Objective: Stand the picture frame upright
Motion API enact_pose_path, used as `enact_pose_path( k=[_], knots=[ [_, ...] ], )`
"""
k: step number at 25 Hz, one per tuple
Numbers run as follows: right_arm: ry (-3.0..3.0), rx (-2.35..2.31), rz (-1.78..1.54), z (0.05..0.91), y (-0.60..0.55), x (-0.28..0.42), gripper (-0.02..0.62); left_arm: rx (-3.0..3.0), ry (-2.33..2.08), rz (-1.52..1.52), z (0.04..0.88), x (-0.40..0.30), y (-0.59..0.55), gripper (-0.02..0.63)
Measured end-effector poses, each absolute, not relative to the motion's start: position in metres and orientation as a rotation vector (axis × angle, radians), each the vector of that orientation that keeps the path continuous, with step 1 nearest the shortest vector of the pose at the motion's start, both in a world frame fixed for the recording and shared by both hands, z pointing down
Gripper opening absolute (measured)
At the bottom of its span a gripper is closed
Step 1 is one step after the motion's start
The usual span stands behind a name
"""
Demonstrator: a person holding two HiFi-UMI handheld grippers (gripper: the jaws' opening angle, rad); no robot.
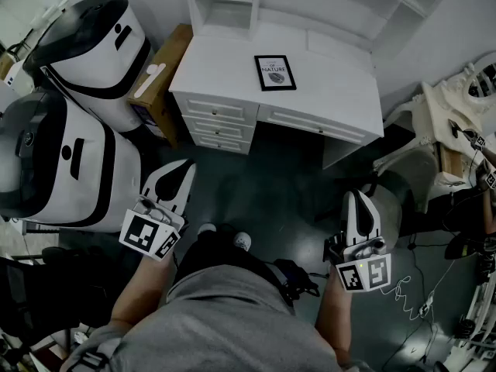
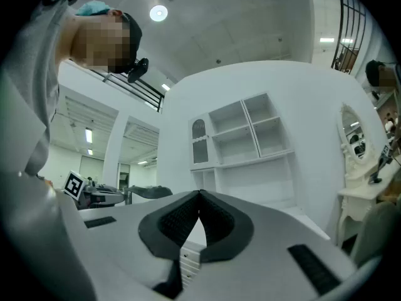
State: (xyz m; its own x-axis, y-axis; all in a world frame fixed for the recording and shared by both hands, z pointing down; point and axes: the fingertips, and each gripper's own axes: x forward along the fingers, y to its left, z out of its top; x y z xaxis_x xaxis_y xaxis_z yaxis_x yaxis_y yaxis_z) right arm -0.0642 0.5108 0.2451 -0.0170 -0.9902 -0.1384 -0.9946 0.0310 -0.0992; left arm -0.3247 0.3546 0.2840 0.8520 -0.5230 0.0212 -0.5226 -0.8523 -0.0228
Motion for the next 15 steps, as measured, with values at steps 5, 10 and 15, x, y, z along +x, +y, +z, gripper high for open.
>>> enact_pose_path(
  k=[5, 10, 15],
  knots=[
    [2.158, -2.069, 0.029, 0.248, 0.52, -0.069, 0.026, -3.007, 0.868, -0.051, 0.287, -0.329, 0.367, 0.007],
    [2.183, -2.046, 0.013, 0.251, 0.524, -0.073, 0.026, -3.005, 0.877, -0.071, 0.292, -0.33, 0.376, 0.008],
    [2.202, -2.042, 0.017, 0.253, 0.53, -0.075, 0.026, -2.992, 0.89, -0.082, 0.293, -0.332, 0.38, 0.007]
  ],
)
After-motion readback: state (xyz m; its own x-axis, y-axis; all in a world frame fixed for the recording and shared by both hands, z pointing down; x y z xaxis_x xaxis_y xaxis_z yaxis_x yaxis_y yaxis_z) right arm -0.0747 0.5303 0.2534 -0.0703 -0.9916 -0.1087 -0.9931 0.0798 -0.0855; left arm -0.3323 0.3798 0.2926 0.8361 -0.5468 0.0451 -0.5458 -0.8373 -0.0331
